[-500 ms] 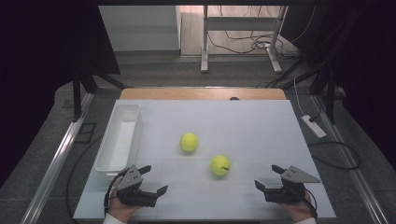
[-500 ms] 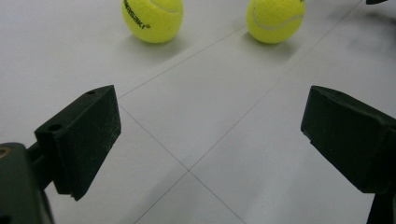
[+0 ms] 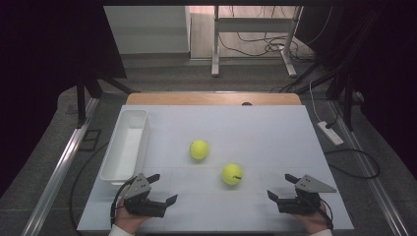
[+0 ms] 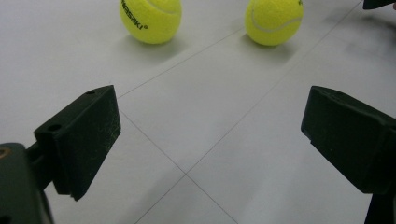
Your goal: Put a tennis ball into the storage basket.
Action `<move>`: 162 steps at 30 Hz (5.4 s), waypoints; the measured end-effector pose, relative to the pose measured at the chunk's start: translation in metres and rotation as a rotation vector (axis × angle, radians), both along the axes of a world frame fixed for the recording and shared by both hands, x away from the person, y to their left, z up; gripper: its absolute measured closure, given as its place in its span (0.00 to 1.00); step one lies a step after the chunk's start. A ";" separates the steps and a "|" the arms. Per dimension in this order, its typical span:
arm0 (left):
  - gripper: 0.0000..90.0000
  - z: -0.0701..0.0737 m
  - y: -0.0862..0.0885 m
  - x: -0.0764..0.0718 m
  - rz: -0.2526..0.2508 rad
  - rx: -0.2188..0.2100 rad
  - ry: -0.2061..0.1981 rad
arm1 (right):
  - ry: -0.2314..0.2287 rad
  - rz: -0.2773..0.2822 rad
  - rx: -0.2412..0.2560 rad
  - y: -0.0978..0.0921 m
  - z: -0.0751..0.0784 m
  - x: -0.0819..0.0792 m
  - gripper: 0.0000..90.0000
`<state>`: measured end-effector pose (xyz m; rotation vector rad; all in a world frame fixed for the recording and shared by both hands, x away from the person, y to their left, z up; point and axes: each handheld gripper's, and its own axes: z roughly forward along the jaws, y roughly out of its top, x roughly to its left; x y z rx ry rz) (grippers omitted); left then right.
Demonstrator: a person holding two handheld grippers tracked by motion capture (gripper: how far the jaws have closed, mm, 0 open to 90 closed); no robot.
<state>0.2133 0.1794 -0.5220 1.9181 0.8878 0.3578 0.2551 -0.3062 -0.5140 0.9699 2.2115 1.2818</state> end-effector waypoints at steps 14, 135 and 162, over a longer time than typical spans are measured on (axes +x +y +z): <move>0.06 0.005 -0.001 0.001 0.012 -0.006 -0.004 | -0.010 0.014 -0.008 0.001 0.000 0.000 0.10; 0.08 0.035 -0.051 0.079 0.033 0.053 0.076 | -0.017 0.018 -0.028 0.002 -0.002 0.003 0.11; 0.08 0.036 -0.066 0.109 0.031 0.102 0.088 | -0.015 0.013 -0.038 0.001 -0.003 0.003 0.12</move>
